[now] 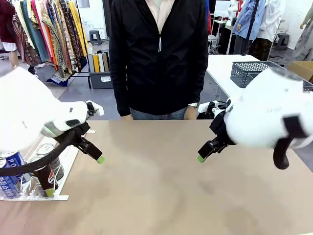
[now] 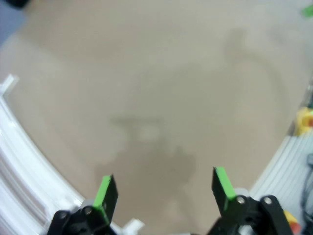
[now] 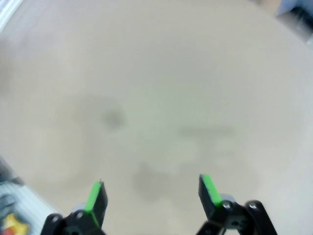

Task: Retrieve and store the cans from the dispenser.
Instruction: Pick up one can from the Automatic Can Dispenser and place it in the middle of the table.

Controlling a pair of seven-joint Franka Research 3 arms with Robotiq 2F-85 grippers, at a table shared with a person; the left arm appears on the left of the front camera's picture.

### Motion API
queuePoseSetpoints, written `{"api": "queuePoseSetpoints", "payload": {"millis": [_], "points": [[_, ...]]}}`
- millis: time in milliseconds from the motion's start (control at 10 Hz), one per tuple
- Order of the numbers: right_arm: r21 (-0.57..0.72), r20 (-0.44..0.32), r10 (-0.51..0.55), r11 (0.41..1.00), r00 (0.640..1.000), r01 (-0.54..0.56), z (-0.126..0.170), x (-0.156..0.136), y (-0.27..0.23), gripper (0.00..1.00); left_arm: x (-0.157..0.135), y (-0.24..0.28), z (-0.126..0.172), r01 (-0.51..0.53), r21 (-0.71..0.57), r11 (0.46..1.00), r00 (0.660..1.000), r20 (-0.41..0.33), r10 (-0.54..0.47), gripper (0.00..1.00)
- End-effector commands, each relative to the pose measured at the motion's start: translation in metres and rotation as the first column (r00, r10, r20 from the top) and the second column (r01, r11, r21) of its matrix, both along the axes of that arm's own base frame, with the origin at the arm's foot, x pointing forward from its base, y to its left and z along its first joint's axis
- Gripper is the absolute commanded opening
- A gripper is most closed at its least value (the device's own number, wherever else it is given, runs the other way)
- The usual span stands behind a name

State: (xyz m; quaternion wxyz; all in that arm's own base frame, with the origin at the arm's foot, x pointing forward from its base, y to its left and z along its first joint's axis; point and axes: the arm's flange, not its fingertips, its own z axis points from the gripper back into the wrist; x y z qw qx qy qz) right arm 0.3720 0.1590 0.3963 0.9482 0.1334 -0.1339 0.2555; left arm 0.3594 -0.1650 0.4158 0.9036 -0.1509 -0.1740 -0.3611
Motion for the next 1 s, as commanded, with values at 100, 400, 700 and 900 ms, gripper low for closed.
{"api": "queuePoseSetpoints", "payload": {"millis": [100,400,700,900], "points": [[0.427,-0.241,-0.100,0.882,0.965,0.198,0.074,-0.019,-0.086,1.00,-0.017,0.074,0.092,-0.265,-0.141,0.954,0.943,-0.244,0.226,1.00],[0.739,-0.131,-0.226,0.627,0.965,0.247,0.113,-0.087,-0.203,1.00,-0.045,0.213,0.146,-0.398,-0.511,0.762,0.915,-0.278,0.292,1.00],[0.884,-0.148,-0.433,0.345,0.889,0.315,0.079,-0.138,-0.289,1.00,-0.074,0.342,0.098,-0.579,-0.740,0.343,0.805,-0.450,0.386,1.00],[0.901,-0.224,-0.509,0.217,0.831,0.375,0.053,-0.148,-0.312,1.00,-0.083,0.383,0.056,-0.645,-0.749,0.151,0.728,-0.542,0.419,1.00]]}}
